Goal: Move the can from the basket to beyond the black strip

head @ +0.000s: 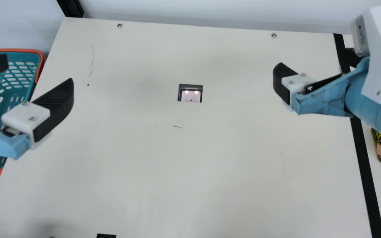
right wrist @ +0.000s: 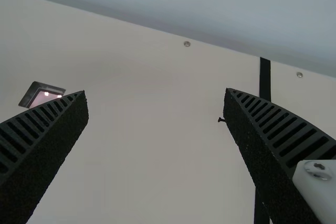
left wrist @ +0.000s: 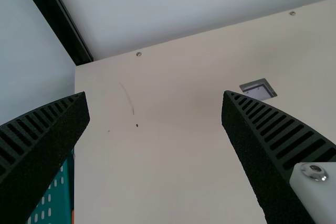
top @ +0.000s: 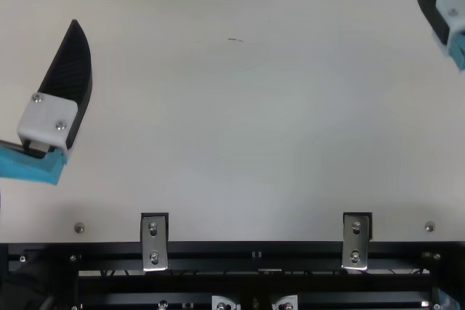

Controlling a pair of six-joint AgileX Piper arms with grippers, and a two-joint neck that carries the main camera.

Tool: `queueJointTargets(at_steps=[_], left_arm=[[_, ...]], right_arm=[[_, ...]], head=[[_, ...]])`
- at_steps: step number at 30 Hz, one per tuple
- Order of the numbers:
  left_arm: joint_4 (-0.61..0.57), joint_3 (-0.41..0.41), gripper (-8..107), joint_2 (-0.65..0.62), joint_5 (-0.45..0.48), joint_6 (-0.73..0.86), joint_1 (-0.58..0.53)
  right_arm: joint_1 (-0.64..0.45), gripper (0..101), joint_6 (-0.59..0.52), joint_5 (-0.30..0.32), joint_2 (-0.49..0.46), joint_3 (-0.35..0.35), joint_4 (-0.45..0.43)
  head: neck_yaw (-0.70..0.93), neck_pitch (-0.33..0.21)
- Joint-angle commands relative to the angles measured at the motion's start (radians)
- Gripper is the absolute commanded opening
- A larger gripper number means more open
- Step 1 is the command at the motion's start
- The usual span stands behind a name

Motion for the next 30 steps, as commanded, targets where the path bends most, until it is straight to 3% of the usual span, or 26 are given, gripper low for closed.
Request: queueJointTargets(at_steps=[1,17,30], left_arm=[[-0.006,0.012,90,-0.020,0.003,-0.004,-0.005],[-0.070,0.142,90,-0.192,0.059,-0.006,-0.040],[-0.147,0.227,90,-0.333,0.104,0.049,0.011]], right_arm=[[-0.004,101,-0.003,-0.007,-0.024,0.025,0.008],[-0.016,101,-0.013,-0.055,-0.228,0.220,0.052],[-0.024,101,-0.018,-0.094,-0.419,0.388,0.102]], head=[[0.015,-0.003],[0.015,-0.003],[0.015,-0.003]])
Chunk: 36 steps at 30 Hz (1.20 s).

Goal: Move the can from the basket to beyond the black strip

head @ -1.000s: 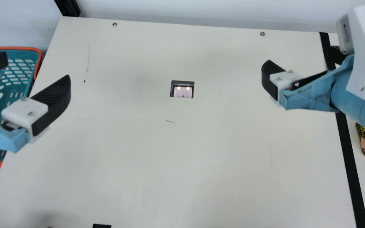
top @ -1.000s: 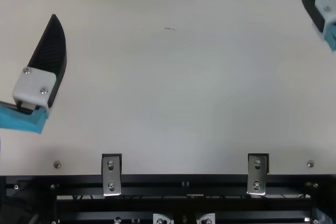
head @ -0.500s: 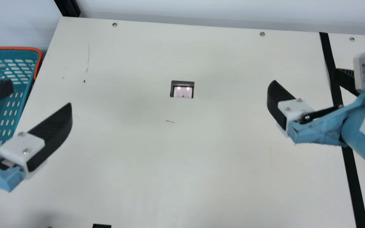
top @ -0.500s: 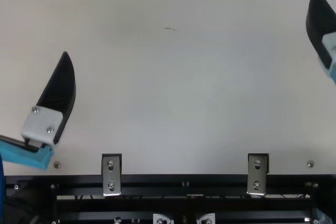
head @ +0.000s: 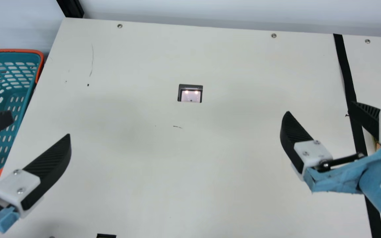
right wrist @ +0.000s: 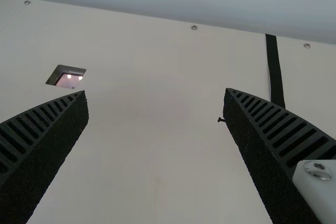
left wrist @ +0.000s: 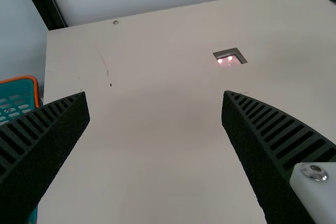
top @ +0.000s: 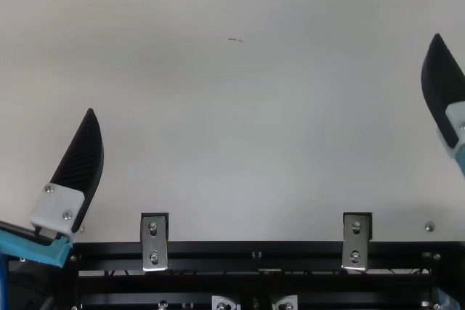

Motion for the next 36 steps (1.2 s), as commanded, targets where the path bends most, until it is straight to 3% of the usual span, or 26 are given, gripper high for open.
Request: queueJointTargets(at_steps=[1,25,30,36], left_arm=[[-0.018,0.011,90,-0.024,0.009,0.015,0.019],[-0.335,0.081,90,-0.298,0.205,0.320,0.345],[-0.334,0.081,90,-0.299,0.208,0.321,0.344],[-0.334,0.081,90,-0.299,0.208,0.321,0.344]], right_arm=[[-0.003,101,-0.005,-0.003,-0.032,0.023,0.004],[-0.056,101,-0.039,-0.056,-0.289,0.222,0.085],[-0.053,101,-0.075,-0.051,-0.347,0.256,0.130],[-0.053,101,-0.078,-0.057,-0.348,0.256,0.133]], head=[[0.015,-0.003],[0.015,-0.003],[0.015,-0.003],[0.015,-0.003]])
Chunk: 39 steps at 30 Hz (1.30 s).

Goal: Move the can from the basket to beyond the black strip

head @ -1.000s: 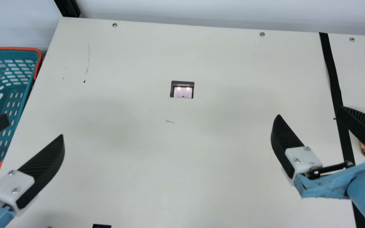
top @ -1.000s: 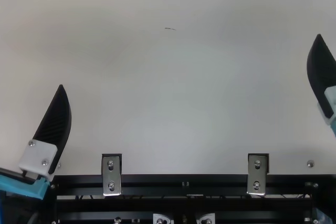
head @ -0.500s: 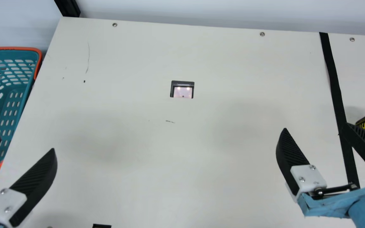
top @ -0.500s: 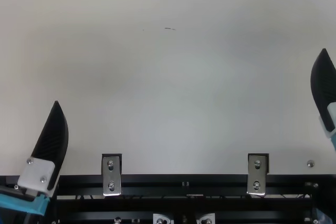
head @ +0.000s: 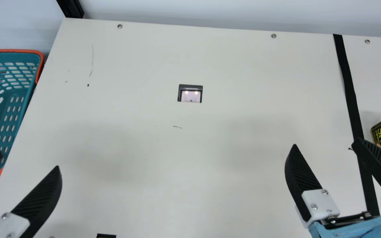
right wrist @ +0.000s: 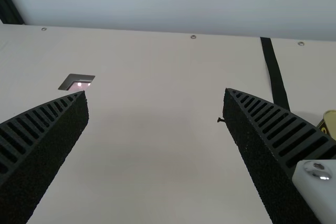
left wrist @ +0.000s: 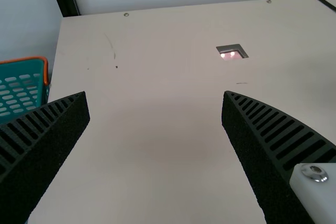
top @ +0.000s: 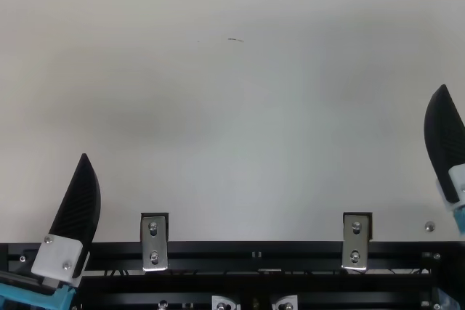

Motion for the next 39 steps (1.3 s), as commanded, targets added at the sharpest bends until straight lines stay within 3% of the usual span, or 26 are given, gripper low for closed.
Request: queueJointTargets(at_steps=[1,4,10,19,39], left_arm=[[0.000,0.000,90,0.000,0.000,0.000,0.000],[0.010,-0.001,90,-0.002,0.000,-0.011,-0.009],[0.037,0.001,90,-0.045,-0.088,-0.023,-0.007],[0.029,0.070,90,-0.145,-0.193,0.026,0.019],[0.027,0.080,90,-0.145,-0.195,0.032,0.023]], right_arm=[[0.000,101,0.000,0.000,0.000,0.000,0.000],[0.000,101,0.000,0.000,0.000,0.000,0.000],[0.000,101,0.000,0.000,0.000,0.000,0.001],[0.000,101,0.000,0.000,0.000,0.000,0.001],[0.000,101,0.000,0.000,0.000,0.000,0.001]], head=[[0.015,-0.003],[0.015,-0.003],[0.015,-0.003],[0.015,-0.003],[0.015,-0.003]])
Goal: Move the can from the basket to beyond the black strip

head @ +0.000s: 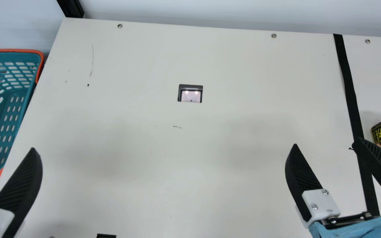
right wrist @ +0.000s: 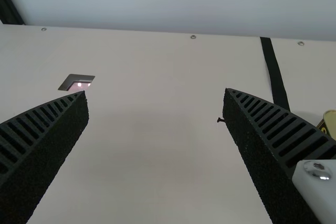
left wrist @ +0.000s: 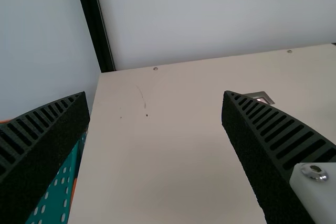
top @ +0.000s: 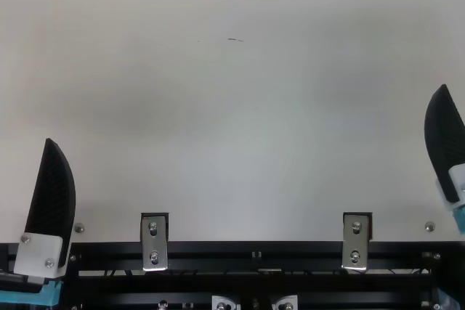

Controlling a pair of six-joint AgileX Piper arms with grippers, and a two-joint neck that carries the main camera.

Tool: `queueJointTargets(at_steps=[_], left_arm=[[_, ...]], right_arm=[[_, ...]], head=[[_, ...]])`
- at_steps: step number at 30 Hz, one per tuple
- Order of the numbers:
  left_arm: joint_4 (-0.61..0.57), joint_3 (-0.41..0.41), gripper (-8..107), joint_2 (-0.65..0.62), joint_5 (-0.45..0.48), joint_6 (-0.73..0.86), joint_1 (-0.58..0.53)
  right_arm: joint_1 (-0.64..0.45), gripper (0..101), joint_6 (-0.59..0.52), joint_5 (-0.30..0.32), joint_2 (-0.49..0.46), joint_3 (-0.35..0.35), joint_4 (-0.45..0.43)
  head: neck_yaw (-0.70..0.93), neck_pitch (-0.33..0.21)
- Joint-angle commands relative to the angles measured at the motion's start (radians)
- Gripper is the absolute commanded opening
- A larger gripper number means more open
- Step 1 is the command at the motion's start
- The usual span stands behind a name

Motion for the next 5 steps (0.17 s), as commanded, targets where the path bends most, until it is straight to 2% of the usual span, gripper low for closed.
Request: queueJointTargets(at_steps=[1,5], left_arm=[[0.000,0.000,90,0.000,0.000,0.000,0.000],[0.000,0.000,90,0.000,0.000,0.000,0.000]], right_arm=[[0.000,101,0.000,0.000,0.000,0.000,0.000],[0.000,101,0.000,0.000,0.000,0.000,0.000]], head=[[0.015,-0.003],[0.015,-0.003]])
